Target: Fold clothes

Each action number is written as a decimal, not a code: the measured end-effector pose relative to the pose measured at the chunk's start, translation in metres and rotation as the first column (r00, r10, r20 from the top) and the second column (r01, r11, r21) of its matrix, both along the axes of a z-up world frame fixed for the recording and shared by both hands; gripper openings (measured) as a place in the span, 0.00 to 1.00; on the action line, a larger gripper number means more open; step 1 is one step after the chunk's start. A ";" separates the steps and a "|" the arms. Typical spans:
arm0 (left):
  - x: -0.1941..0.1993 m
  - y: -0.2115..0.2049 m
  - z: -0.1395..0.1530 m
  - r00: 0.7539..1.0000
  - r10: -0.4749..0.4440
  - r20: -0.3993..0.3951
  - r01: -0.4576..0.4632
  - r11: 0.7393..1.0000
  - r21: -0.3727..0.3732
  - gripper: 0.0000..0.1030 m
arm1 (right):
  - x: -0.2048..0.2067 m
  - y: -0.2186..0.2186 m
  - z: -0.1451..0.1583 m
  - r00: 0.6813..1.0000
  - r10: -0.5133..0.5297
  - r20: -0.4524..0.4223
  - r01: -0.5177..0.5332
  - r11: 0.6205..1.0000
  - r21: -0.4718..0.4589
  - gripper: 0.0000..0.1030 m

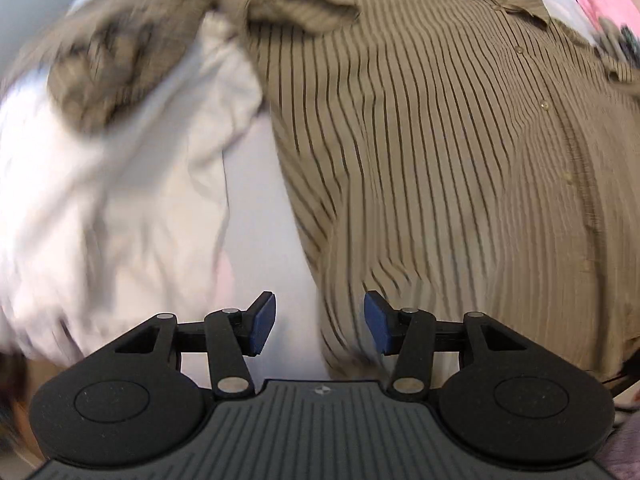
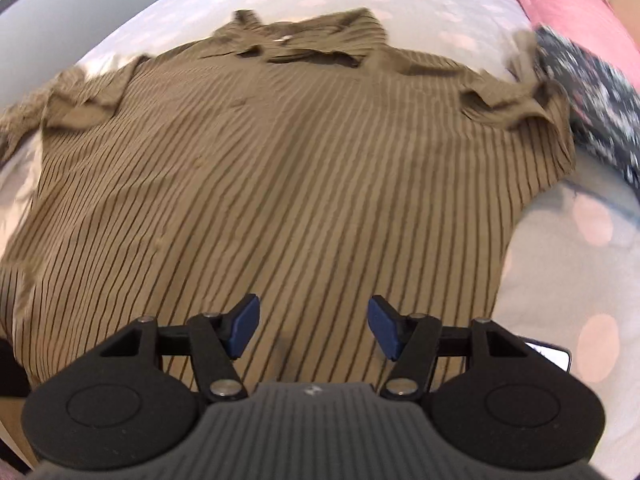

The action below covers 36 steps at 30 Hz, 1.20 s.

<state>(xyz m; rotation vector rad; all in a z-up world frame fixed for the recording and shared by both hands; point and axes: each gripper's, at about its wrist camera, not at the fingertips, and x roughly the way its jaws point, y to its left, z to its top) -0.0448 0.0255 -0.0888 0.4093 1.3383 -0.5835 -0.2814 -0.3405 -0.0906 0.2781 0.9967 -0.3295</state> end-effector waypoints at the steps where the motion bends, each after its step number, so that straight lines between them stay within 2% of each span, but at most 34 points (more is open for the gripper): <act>1: -0.005 0.004 -0.003 1.000 0.010 -0.014 -0.010 1.000 -0.004 0.46 | 0.001 0.006 0.003 1.000 0.018 0.005 -0.018 1.000 -0.015 0.61; 4: -0.018 0.012 -0.013 0.999 0.026 -0.041 -0.027 1.000 -0.006 0.46 | 0.001 0.016 0.009 0.999 0.039 0.036 -0.038 0.999 -0.021 0.61; 9: -0.028 0.005 -0.034 0.999 -0.035 -0.019 0.036 0.999 0.034 0.45 | 0.000 0.025 0.011 0.997 0.044 0.057 -0.043 0.999 -0.022 0.61; 11: -0.031 0.003 -0.041 0.998 -0.055 -0.029 0.056 0.998 0.036 0.42 | -0.003 0.028 0.010 0.997 0.041 0.058 -0.040 0.999 -0.017 0.61; 14: -0.035 -0.001 -0.048 0.997 -0.063 -0.047 0.064 0.998 0.025 0.24 | -0.006 0.038 0.008 0.998 0.047 0.044 -0.046 0.999 -0.030 0.61; 15: -0.036 -0.002 -0.050 0.996 -0.066 -0.053 0.067 0.998 0.021 0.10 | -0.006 0.040 0.006 0.998 0.051 0.038 -0.049 0.998 -0.038 0.61; 16: -0.038 -0.003 -0.049 0.997 -0.070 -0.046 0.071 0.997 0.025 0.03 | -0.005 0.041 0.005 0.998 0.053 0.033 -0.052 0.998 -0.044 0.61; 21: -0.047 0.022 -0.006 0.999 -0.008 -0.049 0.006 1.000 -0.031 0.01 | -0.003 0.041 0.002 0.998 0.061 0.020 -0.060 0.997 -0.045 0.61; 25: -0.054 0.051 0.021 0.997 0.040 -0.062 -0.039 0.999 0.012 0.01 | 0.001 0.042 0.000 0.997 0.071 0.012 -0.070 0.996 -0.046 0.61; 28: -0.047 0.066 0.011 0.994 0.084 -0.069 -0.079 0.995 0.065 0.01 | 0.003 0.044 0.000 0.997 0.074 0.005 -0.073 0.996 -0.052 0.61; 30: -0.034 0.072 -0.002 0.988 0.116 -0.103 -0.107 0.990 0.090 0.01 | 0.001 0.044 0.002 0.998 0.067 0.005 -0.067 0.996 -0.055 0.61; 33: -0.028 0.070 -0.025 0.981 0.111 -0.157 -0.087 0.984 0.154 0.01 | -0.002 0.041 0.003 0.999 0.051 0.004 -0.050 0.998 -0.045 0.61; 35: -0.030 0.066 -0.031 0.979 0.098 -0.177 -0.064 0.981 0.185 0.02 | -0.004 0.039 0.002 0.999 0.041 -0.005 -0.041 0.999 -0.028 0.61; 36: -0.031 0.064 -0.030 0.978 0.085 -0.189 -0.050 0.982 0.180 0.05 | -0.005 0.038 0.001 0.999 0.037 -0.011 -0.038 0.999 -0.022 0.61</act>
